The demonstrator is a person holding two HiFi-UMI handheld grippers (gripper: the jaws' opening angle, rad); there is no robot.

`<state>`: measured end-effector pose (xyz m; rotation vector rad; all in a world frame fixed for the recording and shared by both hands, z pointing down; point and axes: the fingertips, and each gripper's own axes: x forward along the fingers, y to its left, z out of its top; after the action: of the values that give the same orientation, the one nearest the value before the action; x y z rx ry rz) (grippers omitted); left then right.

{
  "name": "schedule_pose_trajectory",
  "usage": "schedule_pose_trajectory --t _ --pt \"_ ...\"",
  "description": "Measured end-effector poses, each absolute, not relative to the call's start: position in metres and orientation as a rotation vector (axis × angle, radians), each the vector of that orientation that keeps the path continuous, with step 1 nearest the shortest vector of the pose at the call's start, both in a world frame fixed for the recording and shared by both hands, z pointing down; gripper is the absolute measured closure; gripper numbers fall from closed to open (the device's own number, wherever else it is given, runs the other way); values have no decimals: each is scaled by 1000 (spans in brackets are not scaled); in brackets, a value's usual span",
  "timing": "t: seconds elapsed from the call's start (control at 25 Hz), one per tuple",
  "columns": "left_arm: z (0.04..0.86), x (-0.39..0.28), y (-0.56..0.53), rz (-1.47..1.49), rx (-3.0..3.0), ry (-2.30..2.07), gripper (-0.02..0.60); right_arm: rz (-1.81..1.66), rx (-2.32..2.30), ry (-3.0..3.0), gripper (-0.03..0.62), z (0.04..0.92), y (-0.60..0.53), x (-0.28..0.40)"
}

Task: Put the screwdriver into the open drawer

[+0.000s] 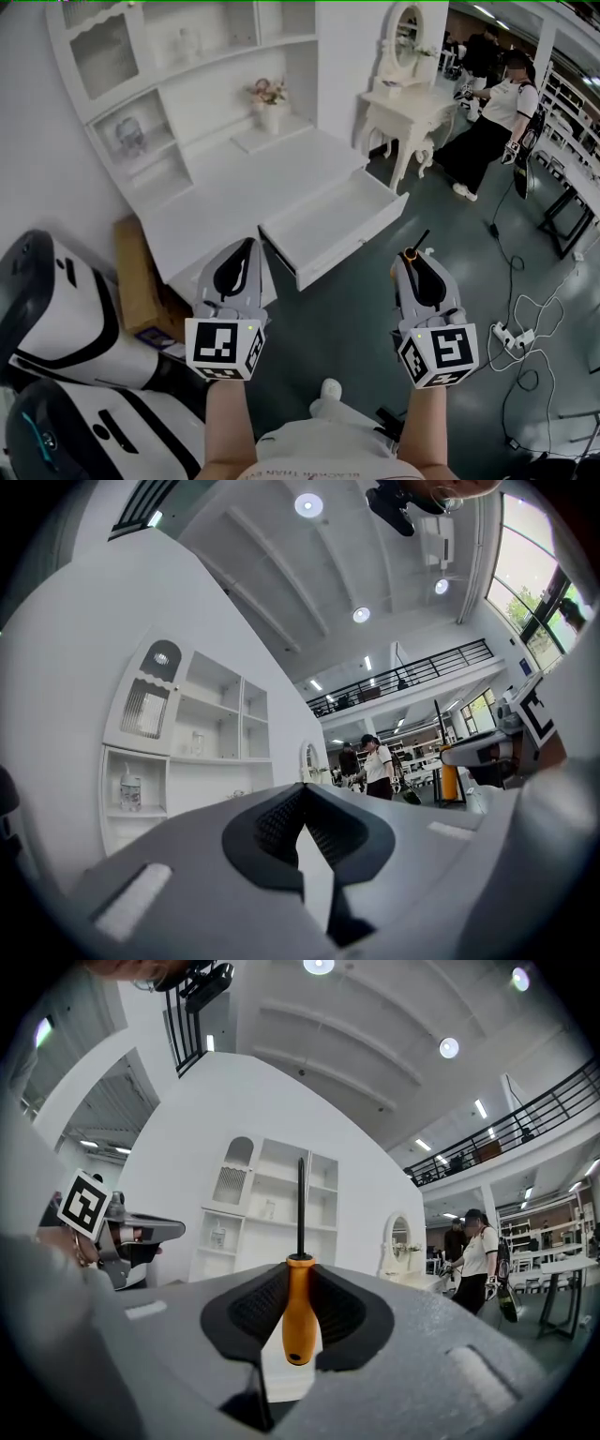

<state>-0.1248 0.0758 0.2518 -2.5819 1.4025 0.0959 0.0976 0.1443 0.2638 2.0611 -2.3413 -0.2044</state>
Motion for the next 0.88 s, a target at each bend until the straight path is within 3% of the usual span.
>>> schedule_pose_trajectory --t 0.88 --pt "261 -68 -34 52 -2533 1573 561 -137 1899 -2455 520 275 12 160"
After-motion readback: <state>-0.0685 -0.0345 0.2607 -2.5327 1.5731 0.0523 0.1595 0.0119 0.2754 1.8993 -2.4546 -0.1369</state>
